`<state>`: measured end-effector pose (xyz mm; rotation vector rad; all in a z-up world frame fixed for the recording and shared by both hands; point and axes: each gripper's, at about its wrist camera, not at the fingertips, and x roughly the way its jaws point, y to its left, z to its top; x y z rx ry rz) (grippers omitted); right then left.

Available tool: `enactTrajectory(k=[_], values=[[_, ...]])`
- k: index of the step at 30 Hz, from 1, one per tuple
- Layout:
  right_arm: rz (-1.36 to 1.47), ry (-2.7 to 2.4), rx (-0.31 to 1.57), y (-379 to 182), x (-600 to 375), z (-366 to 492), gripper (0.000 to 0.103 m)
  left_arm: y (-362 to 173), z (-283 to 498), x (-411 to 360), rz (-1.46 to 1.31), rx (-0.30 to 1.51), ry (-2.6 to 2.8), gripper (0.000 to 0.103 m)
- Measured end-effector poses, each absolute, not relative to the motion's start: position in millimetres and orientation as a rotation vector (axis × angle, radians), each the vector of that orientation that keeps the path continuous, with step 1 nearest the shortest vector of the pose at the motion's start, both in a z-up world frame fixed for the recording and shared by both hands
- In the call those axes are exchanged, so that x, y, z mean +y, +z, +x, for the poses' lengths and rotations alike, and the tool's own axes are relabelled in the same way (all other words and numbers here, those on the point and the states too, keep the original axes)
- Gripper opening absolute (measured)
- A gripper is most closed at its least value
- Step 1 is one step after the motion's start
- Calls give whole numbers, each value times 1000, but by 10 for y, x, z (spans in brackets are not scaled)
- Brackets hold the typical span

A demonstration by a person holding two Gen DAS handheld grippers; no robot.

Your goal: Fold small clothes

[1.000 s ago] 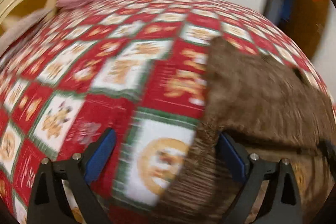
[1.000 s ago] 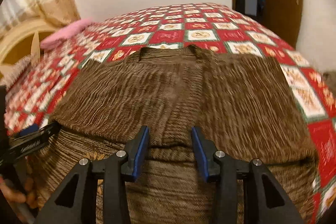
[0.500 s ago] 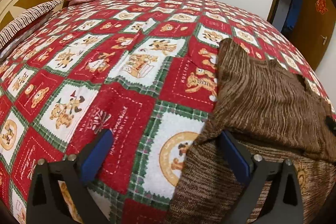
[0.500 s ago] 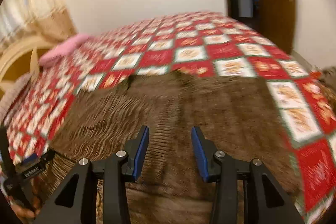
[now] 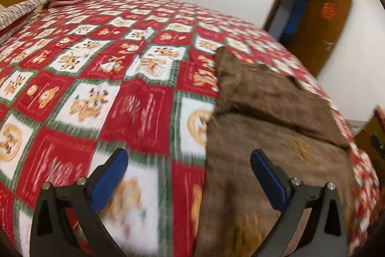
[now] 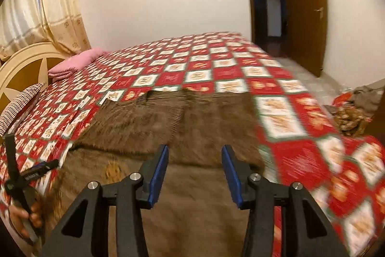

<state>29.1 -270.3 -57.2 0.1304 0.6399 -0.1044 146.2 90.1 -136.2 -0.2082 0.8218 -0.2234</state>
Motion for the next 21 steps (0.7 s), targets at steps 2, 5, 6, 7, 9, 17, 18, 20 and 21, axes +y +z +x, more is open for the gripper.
enactTrajectory(k=[2,5,6,7,9,17,18,20,21], values=[[134,-124,639,-532,-2829,16,48,-1280,1268,999,-196,821,-287,103],[161,-141,663,-483,-3030,-353,49,-1167,1000,1133,-155,792,-338,103],[170,-148,667,-479,-3090,-489,51,-1143,933,1159,-145,786,-343,103],[176,-152,669,-485,-3122,-580,52,-1115,832,1187,-135,779,-355,103],[194,-151,678,-525,-3162,-721,58,-1107,718,1198,-128,778,-371,103],[230,-32,860,-1002,-3005,-1002,58,-1285,256,970,-40,839,-466,103],[226,-19,885,-1074,-2950,-1020,58,-1310,233,953,-35,851,-470,103],[197,-13,945,-1215,-2820,-1058,58,-1365,169,911,-31,880,-480,103],[189,-15,973,-1273,-2781,-1075,58,-1376,132,907,-30,885,-485,103]])
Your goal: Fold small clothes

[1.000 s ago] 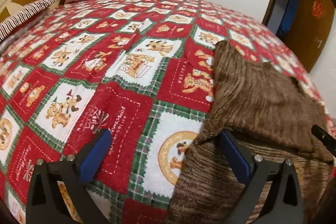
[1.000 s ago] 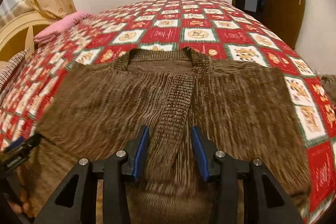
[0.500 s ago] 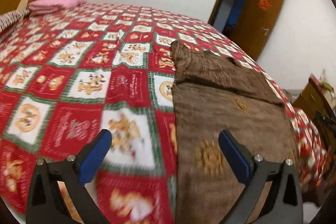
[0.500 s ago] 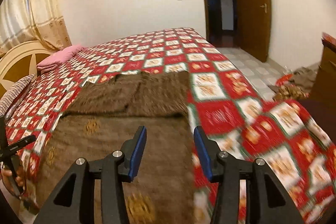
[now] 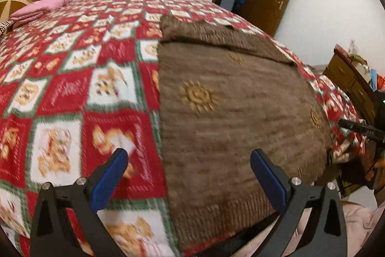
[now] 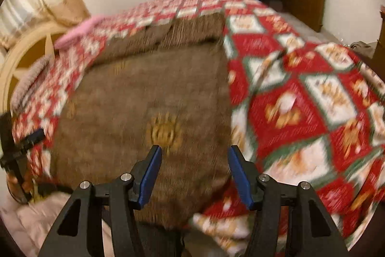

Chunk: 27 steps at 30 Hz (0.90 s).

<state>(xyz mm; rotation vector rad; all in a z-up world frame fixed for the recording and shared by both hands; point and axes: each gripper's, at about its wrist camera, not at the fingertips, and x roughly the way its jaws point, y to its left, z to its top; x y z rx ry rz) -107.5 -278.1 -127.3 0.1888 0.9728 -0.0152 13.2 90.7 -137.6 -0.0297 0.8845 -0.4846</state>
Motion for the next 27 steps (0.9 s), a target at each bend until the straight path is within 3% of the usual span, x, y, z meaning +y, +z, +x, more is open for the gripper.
enactTrajectory(k=[8,22,23,24,27], values=[[207,-46,1114,-1554,-2682,-1195,58,-1415,-11,889,-17,882,-485,103],[241,29,1153,-1847,-2520,-1221,58,-1298,15,1105,-141,823,-478,103],[244,32,1153,-1832,-2534,-1215,54,-1294,20,1118,-149,822,-478,103],[239,32,1156,-1819,-2554,-1220,38,-1291,25,1134,-158,821,-476,103],[303,85,1161,-1741,-2651,-1261,15,-1272,42,1160,-162,820,-468,103]])
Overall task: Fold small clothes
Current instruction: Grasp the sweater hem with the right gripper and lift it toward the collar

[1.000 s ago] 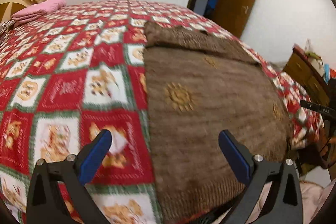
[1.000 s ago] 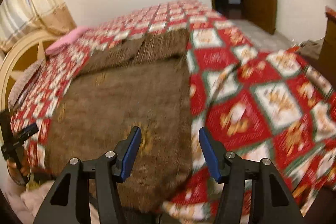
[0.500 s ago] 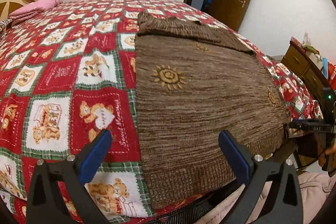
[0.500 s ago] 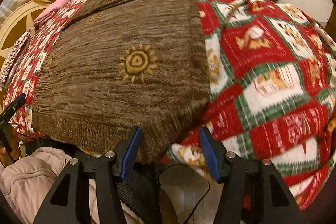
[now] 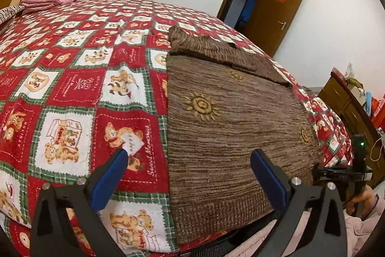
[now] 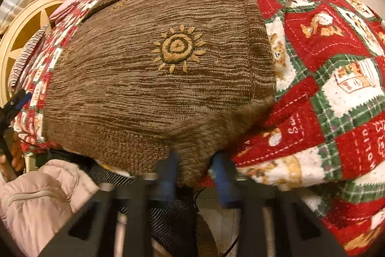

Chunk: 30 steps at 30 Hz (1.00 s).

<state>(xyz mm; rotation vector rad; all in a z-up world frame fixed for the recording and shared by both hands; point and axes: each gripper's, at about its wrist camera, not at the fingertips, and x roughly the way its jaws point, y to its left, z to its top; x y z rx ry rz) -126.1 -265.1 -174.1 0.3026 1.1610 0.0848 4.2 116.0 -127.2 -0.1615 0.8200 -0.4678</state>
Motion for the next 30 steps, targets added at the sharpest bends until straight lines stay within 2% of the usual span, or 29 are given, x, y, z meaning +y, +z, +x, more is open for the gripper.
enactTrajectory(k=[5,10,14,19,25,30], values=[[484,226,1094,-1444,-2738,-1223,13,-1157,70,1244,-161,786,-453,103],[728,362,938,-1089,-2940,-880,12,-1044,143,1293,-144,756,-445,103],[745,289,831,-885,-3135,-462,11,-991,165,1324,-122,736,-435,103],[822,162,767,-974,-3458,21,11,-1018,209,1347,-112,746,-440,103],[766,61,858,-1355,-3466,449,11,-1094,285,1229,-83,795,-532,103],[775,56,870,-1418,-3432,514,11,-1180,105,913,172,799,-651,103]])
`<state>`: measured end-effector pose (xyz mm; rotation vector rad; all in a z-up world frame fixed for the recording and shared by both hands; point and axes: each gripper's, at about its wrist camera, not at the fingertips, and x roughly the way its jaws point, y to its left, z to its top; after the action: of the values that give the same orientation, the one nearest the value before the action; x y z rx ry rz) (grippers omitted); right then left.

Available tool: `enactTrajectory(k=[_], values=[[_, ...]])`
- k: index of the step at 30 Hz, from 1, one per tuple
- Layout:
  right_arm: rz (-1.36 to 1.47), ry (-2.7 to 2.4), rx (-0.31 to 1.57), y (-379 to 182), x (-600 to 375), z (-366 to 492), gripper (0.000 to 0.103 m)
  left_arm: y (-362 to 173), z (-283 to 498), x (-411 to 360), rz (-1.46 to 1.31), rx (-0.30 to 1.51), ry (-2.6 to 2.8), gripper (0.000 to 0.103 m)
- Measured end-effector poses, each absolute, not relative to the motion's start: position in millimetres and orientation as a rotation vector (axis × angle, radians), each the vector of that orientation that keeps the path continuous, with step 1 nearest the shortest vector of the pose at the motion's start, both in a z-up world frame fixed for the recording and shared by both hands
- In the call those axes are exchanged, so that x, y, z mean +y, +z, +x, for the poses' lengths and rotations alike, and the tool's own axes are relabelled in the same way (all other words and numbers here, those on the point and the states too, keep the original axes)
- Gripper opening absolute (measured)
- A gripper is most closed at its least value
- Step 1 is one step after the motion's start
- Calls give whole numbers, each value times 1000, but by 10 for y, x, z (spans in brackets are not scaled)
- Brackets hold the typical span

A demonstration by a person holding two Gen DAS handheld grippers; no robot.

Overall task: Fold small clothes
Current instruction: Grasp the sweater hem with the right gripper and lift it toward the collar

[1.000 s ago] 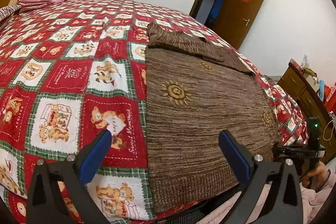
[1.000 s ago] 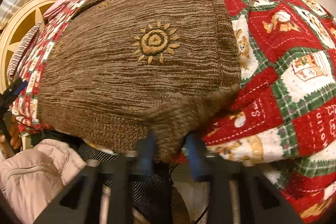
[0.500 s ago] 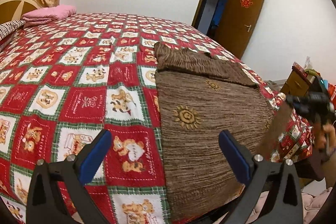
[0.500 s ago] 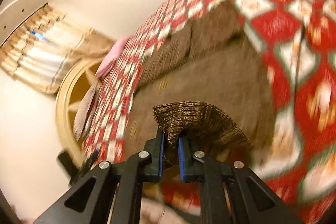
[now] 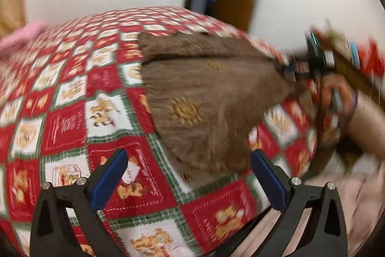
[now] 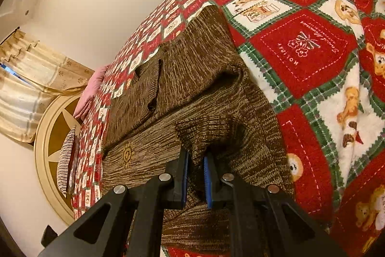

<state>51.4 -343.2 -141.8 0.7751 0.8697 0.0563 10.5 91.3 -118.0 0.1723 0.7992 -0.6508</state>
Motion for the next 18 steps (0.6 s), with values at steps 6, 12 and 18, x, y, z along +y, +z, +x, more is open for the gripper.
enactTrajectory(k=[6,12,18], values=[[767,71,884,-1440,-3436,470,11,-1463,-219,572,613,736,-676,102],[774,65,896,-1478,-3391,462,11,-1538,-156,216,817,576,-682,99],[792,55,904,-1499,-3437,484,11,-1361,317,177,620,635,-825,85]])
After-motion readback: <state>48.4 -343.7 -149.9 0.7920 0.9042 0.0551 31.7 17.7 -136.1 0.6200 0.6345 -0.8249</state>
